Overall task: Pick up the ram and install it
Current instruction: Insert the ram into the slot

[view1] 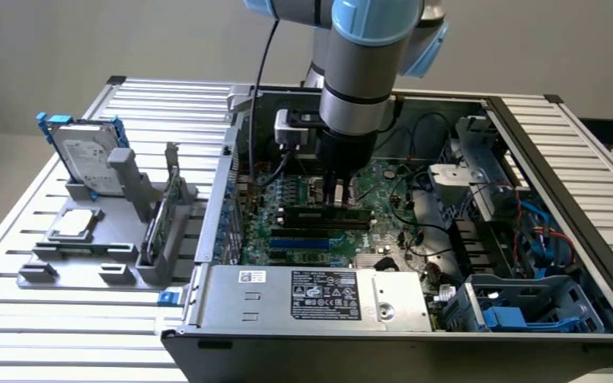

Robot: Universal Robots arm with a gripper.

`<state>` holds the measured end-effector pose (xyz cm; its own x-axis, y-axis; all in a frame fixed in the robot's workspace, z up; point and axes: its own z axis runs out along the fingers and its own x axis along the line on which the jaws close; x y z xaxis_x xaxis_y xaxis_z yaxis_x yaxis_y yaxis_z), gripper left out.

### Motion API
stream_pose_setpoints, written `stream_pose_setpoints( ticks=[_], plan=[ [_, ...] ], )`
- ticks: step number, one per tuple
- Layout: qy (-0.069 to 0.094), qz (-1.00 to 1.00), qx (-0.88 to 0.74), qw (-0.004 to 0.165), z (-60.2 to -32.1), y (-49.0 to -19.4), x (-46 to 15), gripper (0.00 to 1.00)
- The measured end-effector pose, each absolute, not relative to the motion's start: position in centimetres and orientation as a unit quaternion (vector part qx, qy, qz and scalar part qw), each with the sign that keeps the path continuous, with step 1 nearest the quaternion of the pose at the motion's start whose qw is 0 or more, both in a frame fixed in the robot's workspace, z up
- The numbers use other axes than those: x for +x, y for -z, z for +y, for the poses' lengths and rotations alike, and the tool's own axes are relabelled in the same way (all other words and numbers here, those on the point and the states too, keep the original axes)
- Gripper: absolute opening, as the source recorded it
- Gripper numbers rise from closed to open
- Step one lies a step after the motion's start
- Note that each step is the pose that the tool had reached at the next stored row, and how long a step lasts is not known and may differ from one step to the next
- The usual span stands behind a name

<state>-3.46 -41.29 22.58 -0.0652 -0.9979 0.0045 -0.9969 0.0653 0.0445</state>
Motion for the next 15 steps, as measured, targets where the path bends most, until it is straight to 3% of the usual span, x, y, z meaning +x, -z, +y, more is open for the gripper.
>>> stream_pose_setpoints(
  ticks=[15],
  plan=[
    [0.014,-0.730,0.683,0.017,-41.29,-22.41,-3.43,0.14]
  ],
)
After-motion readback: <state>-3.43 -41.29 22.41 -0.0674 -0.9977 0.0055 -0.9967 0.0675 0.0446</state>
